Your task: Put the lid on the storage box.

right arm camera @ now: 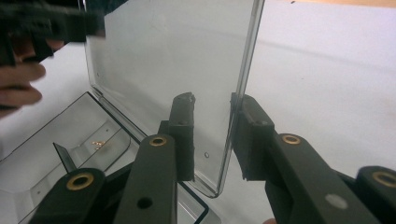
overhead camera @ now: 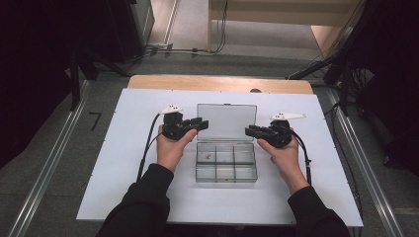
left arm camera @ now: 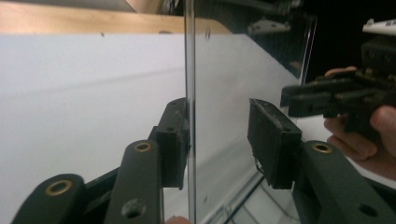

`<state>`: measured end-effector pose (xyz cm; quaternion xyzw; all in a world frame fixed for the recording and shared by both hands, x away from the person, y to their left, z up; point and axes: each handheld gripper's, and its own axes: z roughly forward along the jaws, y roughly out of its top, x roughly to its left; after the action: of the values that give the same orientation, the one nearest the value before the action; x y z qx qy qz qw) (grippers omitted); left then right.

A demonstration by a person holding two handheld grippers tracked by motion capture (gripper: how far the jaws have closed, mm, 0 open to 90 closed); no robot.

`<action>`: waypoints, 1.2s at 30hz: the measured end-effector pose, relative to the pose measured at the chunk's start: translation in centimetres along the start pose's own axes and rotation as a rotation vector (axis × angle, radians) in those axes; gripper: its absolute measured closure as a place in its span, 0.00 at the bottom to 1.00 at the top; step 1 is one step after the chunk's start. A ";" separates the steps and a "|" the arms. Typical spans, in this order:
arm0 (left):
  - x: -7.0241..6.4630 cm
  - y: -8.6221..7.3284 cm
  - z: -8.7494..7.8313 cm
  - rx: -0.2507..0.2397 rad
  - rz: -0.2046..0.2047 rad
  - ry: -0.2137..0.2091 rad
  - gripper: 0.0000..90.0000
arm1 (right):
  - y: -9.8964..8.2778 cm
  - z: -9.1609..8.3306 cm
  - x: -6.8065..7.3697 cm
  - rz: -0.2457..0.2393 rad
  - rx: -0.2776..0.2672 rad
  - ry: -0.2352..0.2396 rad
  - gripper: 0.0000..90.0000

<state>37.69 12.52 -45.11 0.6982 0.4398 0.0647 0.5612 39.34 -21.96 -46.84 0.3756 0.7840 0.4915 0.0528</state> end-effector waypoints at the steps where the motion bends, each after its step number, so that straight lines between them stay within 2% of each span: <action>1: -0.1 0.5 0.0 0.001 0.011 0.006 0.62 | 0.0 0.0 0.1 -0.007 -0.002 -0.002 0.77; 7: -0.4 1.1 0.3 0.004 0.019 0.016 0.63 | 0.0 -0.1 0.3 -0.038 -0.006 -0.014 0.77; 14: -0.6 0.8 0.1 -0.007 0.027 0.017 0.72 | 0.1 -0.3 0.5 -0.043 0.001 -0.015 0.76; 18: -0.9 0.6 -0.2 -0.018 0.035 0.006 0.73 | 0.1 -0.5 0.6 -0.036 0.015 -0.008 0.76; 23: -1.0 0.5 -0.5 -0.026 0.037 -0.013 0.72 | 0.7 -1.0 0.8 -0.051 0.020 -0.013 0.64; 25: -1.1 0.4 -0.6 -0.026 0.044 -0.016 0.72 | 1.1 -1.4 1.0 -0.053 0.013 -0.030 0.59; 36: -1.4 0.1 -1.0 -0.039 0.051 -0.032 0.71 | 3.6 -3.2 1.6 -0.036 -0.050 -0.050 0.58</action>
<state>36.26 12.28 -44.08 0.6989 0.4115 0.0763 0.5800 38.66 -22.45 -41.80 0.3723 0.7764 0.5004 0.0908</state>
